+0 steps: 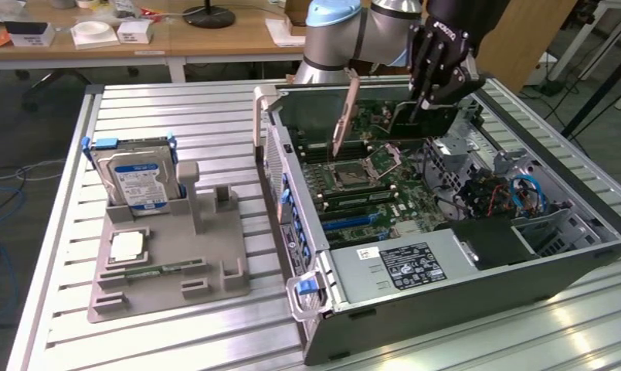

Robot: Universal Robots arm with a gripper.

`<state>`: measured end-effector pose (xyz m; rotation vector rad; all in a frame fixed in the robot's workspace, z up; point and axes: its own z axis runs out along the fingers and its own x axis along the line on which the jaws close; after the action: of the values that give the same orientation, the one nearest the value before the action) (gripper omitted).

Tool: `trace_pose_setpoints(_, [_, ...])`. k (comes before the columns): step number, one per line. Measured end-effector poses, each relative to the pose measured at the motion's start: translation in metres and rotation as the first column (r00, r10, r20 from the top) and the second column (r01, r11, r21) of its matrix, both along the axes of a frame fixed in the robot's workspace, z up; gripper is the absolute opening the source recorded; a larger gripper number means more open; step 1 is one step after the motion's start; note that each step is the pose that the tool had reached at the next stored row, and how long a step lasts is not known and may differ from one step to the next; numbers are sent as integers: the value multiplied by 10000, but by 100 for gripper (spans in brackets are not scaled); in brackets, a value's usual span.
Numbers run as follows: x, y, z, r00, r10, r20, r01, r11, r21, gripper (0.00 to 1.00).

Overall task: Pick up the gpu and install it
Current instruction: 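Insert the gpu into the slot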

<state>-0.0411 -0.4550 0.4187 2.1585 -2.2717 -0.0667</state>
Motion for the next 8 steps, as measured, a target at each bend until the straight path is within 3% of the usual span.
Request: trace_pose_setpoints(8, [0, 0, -116, 10000, -1, 10, 1, 10000, -1, 26])
